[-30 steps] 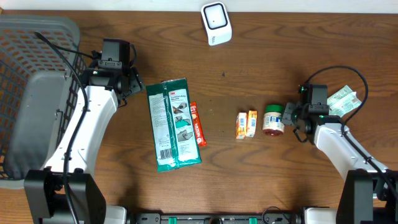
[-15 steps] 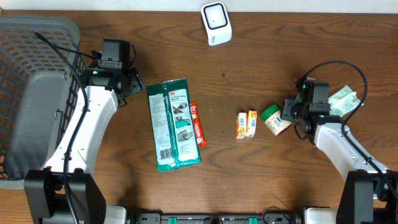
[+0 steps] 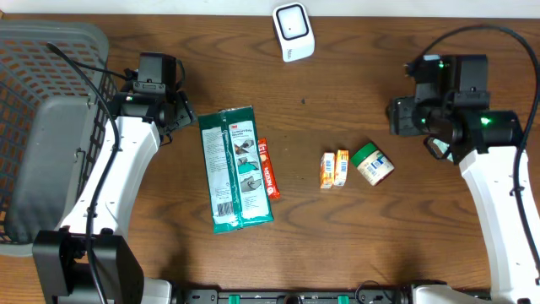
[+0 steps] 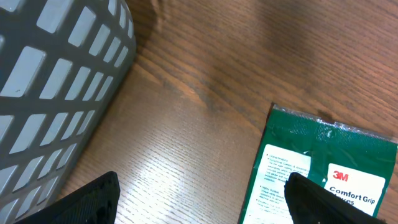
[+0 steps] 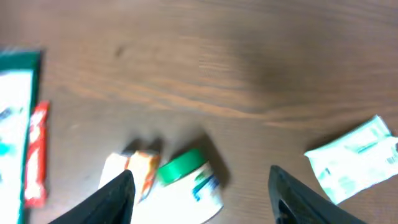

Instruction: Scan the item barcode

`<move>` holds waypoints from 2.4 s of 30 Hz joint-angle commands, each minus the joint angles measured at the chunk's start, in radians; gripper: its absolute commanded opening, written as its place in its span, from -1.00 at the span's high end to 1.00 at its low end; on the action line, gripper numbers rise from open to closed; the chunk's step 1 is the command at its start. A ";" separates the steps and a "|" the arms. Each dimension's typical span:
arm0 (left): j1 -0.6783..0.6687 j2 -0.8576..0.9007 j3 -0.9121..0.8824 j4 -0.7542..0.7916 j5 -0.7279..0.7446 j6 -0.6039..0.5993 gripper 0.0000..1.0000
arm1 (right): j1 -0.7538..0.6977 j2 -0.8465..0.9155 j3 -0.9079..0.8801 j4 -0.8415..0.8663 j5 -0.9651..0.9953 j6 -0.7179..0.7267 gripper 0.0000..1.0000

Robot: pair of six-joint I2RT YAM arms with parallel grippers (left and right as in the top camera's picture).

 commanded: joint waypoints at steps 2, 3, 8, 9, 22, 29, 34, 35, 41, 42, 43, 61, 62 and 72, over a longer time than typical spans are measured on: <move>0.000 0.000 0.005 -0.003 -0.021 0.010 -0.70 | 0.061 0.022 0.019 -0.086 -0.011 -0.074 -0.37; 0.000 0.000 0.005 -0.003 -0.021 0.010 -0.70 | 0.070 0.038 0.019 -0.119 -0.008 -0.093 -0.38; 0.000 0.000 0.005 -0.003 -0.021 0.010 -0.71 | 0.091 0.163 0.019 -0.217 0.042 -0.170 -0.75; 0.000 0.000 0.005 -0.003 -0.021 0.010 -0.70 | 0.093 0.189 0.019 -0.219 0.055 -0.170 -0.98; 0.000 0.000 0.005 -0.003 -0.021 0.010 -0.71 | 0.117 0.533 0.019 -0.110 0.144 -0.207 -0.44; 0.000 0.000 0.005 -0.003 -0.021 0.010 -0.70 | 0.116 0.577 0.015 -0.077 0.174 -0.207 -0.23; 0.000 0.000 0.005 -0.003 -0.021 0.010 -0.71 | 0.116 0.577 0.015 -0.048 0.171 -0.206 -0.12; 0.000 0.000 0.005 -0.003 -0.021 0.010 -0.70 | 0.116 0.577 0.016 -0.048 0.171 -0.206 -0.06; 0.000 0.000 0.005 -0.003 -0.021 0.010 -0.71 | 0.117 0.546 0.041 -0.056 0.078 -0.187 0.09; 0.000 0.000 0.005 -0.003 -0.021 0.010 -0.70 | 0.117 0.535 0.046 -0.055 0.056 -0.187 0.09; 0.000 0.000 0.005 -0.003 -0.021 0.010 -0.70 | 0.116 0.522 0.050 -0.054 0.037 -0.187 0.08; 0.000 0.000 0.005 -0.003 -0.020 0.010 -0.70 | 0.077 0.349 0.050 0.049 0.032 -0.055 -0.50; 0.000 0.000 0.005 -0.003 -0.021 0.010 -0.70 | 0.077 0.349 0.049 0.049 0.032 -0.066 -0.52; 0.000 0.000 0.005 -0.003 -0.021 0.010 -0.70 | 0.107 0.399 0.005 0.116 0.035 -0.155 -0.46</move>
